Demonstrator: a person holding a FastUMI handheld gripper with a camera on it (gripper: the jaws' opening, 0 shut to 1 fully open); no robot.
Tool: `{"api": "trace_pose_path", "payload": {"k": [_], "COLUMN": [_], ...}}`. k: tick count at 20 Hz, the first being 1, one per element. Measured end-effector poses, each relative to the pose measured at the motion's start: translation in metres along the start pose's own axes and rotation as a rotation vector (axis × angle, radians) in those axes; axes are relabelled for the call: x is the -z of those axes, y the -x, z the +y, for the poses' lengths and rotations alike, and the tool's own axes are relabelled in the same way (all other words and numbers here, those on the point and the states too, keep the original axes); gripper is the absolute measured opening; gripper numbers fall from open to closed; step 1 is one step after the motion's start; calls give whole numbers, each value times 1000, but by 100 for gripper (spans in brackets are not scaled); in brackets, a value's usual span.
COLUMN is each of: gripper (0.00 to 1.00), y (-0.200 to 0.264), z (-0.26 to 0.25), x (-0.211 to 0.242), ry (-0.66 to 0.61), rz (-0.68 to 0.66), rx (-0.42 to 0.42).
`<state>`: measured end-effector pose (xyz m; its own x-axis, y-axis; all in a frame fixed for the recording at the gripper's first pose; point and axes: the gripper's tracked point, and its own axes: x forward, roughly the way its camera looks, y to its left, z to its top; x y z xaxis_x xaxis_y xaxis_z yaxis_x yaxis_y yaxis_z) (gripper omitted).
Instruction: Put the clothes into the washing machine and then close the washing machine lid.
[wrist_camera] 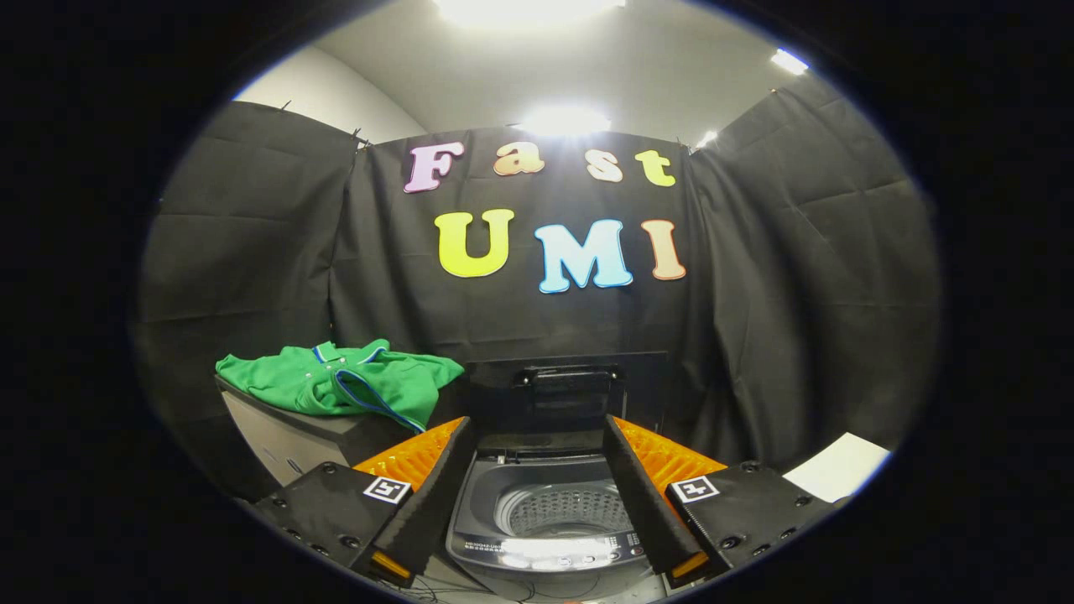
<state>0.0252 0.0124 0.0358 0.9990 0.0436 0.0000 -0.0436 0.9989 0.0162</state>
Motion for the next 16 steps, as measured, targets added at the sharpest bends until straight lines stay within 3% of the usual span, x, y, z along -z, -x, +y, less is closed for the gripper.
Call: {"api": "trace_pose_path", "payload": {"k": [10, 16], "gripper": [97, 97], "y": [-50, -74], "z": [76, 138], "x": [-72, -92], "ry": [-40, -18], "rz": [-6, 34], "rx": [-142, -249]}}
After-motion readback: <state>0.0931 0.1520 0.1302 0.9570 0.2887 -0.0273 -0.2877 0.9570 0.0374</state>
